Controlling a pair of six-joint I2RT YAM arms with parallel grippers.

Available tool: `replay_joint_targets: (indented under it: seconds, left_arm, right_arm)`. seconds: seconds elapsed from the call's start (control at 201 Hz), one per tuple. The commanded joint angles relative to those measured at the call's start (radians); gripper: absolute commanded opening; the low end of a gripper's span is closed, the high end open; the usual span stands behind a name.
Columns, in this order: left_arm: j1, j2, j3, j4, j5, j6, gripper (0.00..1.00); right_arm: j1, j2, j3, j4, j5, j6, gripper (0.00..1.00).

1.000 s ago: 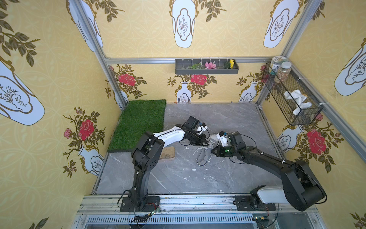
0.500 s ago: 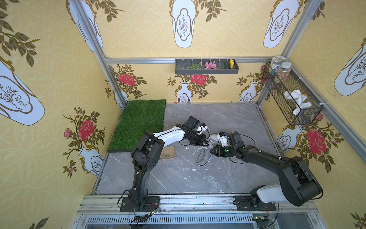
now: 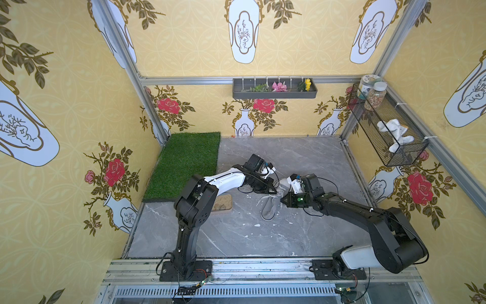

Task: Tie the shoes
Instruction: Cross the shoelace with the shoelace.

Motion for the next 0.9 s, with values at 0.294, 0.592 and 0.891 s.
replay_joint_targets:
  seconds: [0.294, 0.592, 0.891]
  left_arm:
    - [0.0, 0.012, 0.005, 0.002, -0.004, 0.01, 0.0]
    - [0.0, 0.014, 0.005, 0.0, -0.005, 0.014, 0.0]
    - [0.0, 0.029, -0.009, -0.003, -0.003, 0.03, 0.0]
  right_arm:
    - [0.032, -0.028, -0.017, 0.017, -0.088, 0.027, 0.04]
    - [0.049, 0.016, -0.032, 0.118, -0.178, 0.082, 0.07]
    - [0.036, 0.034, -0.004, 0.044, -0.141, 0.045, 0.27]
